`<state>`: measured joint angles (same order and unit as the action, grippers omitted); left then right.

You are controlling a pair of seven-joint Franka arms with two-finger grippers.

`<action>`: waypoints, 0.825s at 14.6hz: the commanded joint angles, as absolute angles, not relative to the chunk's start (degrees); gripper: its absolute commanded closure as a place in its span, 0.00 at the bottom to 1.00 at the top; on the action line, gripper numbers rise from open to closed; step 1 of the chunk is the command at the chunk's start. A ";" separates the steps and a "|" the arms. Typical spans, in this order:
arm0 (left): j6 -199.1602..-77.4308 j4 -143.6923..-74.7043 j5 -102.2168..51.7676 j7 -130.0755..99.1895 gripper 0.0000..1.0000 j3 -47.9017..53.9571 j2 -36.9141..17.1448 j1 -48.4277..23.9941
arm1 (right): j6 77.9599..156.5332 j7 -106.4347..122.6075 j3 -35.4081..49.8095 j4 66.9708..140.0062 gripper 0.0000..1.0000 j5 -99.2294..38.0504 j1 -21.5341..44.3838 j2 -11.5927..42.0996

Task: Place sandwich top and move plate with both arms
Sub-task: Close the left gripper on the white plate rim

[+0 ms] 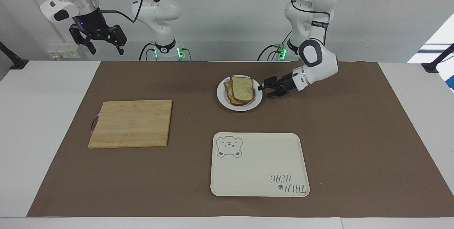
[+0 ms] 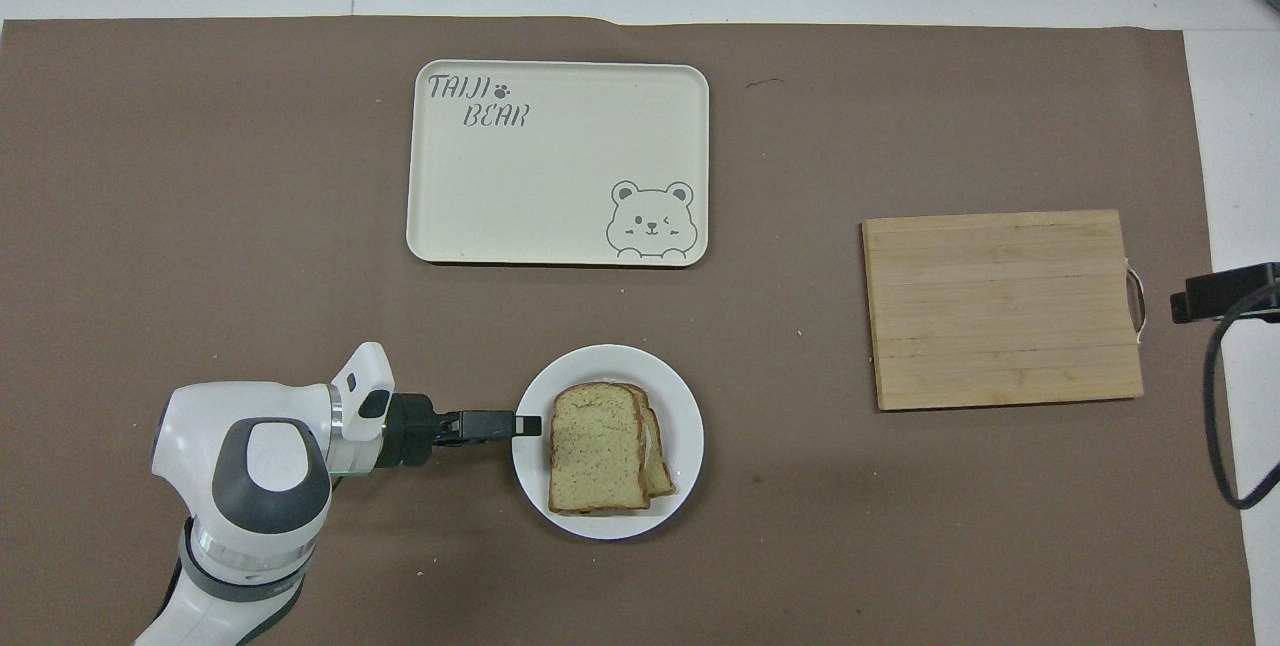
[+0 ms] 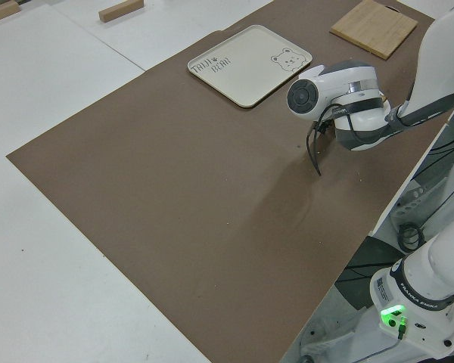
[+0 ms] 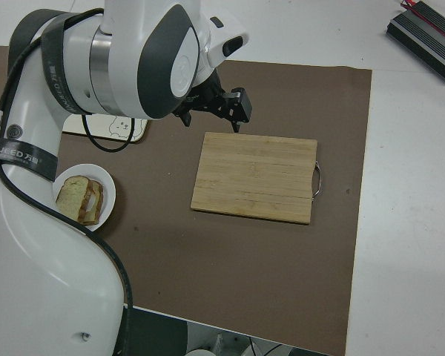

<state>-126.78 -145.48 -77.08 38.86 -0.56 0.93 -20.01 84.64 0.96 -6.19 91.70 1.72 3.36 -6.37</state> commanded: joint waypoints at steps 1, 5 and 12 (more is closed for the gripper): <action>-128.06 -147.74 -79.98 40.43 0.00 -1.41 1.85 -21.53 | 84.99 0.70 -5.80 91.58 0.00 1.84 2.99 -6.33; -128.06 -147.74 -81.04 40.52 0.36 -1.41 1.41 -22.32 | 85.25 0.88 -5.89 91.93 0.00 2.02 2.90 -6.59; -127.97 -147.83 -81.56 42.18 0.86 -1.41 -0.44 -22.76 | 85.25 1.05 -5.89 92.02 0.00 2.02 2.72 -6.68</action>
<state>-126.79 -147.26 -79.59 40.19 -0.56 0.05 -20.84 84.64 0.96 -6.25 91.70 1.72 3.35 -6.37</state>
